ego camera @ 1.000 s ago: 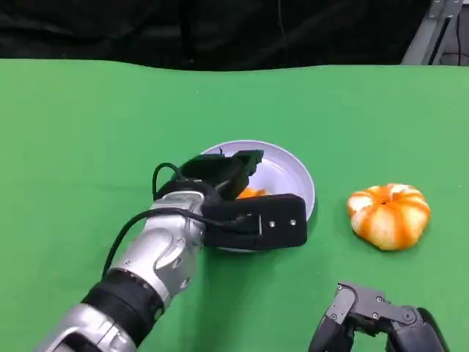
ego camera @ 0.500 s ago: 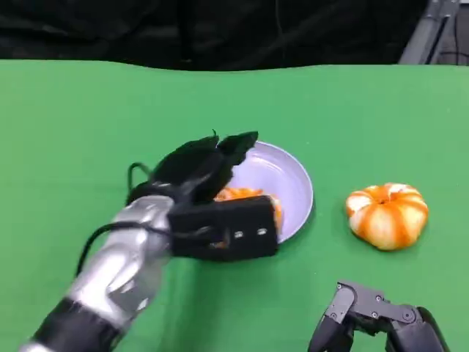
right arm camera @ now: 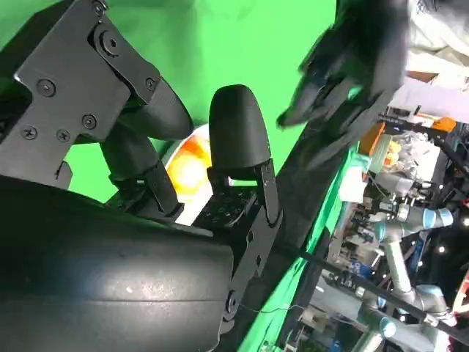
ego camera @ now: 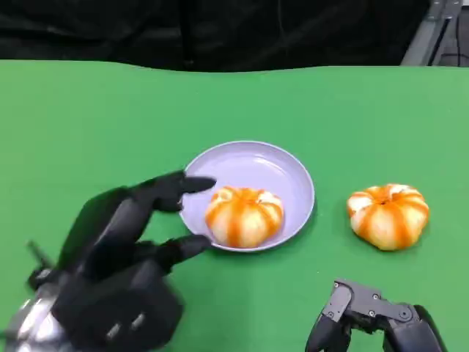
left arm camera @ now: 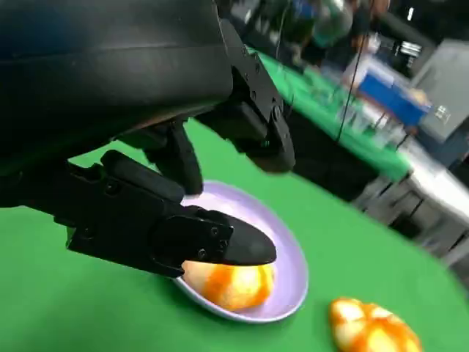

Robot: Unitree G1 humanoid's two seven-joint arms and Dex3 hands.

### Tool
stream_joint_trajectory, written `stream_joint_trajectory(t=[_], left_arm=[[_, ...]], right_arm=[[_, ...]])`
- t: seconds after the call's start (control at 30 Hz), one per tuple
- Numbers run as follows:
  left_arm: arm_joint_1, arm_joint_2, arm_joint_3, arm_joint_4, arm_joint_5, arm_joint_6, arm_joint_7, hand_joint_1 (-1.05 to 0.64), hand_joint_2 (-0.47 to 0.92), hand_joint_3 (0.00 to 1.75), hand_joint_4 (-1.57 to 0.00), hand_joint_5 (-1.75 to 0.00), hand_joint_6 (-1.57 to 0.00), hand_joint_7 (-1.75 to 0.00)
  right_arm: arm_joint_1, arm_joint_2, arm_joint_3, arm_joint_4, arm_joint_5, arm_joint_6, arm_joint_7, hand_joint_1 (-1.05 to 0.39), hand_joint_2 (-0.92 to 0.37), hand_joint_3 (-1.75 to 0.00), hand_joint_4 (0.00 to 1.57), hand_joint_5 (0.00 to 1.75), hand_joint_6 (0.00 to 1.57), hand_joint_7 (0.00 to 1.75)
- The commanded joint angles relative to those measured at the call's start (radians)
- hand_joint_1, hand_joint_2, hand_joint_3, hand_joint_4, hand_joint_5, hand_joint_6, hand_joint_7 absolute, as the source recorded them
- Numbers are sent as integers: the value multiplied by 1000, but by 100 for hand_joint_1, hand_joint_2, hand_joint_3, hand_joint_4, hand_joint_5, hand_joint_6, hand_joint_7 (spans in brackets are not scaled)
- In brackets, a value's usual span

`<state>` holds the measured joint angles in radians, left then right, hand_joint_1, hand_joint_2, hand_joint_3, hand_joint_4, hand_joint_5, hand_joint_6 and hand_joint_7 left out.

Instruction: Grasp the bread from the table and place it into the plate.

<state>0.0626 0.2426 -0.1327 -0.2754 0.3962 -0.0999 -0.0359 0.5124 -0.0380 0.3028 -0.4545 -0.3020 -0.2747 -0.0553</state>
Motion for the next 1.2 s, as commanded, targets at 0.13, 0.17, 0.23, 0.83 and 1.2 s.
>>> stream_joint_trajectory(t=[0.13, 0.17, 0.23, 0.83, 1.2], left_arm=[[197, -60, 101, -62, -177, -185, 58, -21, 42, 123, -76, -137, -68, -125], [219, -63, 111, -67, -195, -204, 54, -17, 37, 132, -76, -140, -68, -128], [253, -70, 124, -72, -220, -233, 51, -4, 28, 153, -83, -151, -75, -138], [361, -217, 85, -132, -266, -110, 60, 0, 20, 175, -99, -175, -83, -168], [364, -200, 78, -123, -237, -144, 56, -4, 16, 175, -98, -175, -85, -165]], right_arm=[[-1, -3, -6, -3, 28, -2, 5, -2, -19, -163, 87, 175, 82, 145], [-3, -4, -8, 0, 31, -4, 5, -2, -19, -163, 87, 175, 82, 145], [-6, -8, -13, 2, 35, -6, 6, -2, -19, -163, 87, 175, 83, 145], [-27, -20, -54, 40, 58, -40, 16, -2, -18, -163, 82, 175, 84, 141], [-12, -22, -50, 39, 55, -59, 13, -3, -18, -163, 81, 175, 83, 142]])
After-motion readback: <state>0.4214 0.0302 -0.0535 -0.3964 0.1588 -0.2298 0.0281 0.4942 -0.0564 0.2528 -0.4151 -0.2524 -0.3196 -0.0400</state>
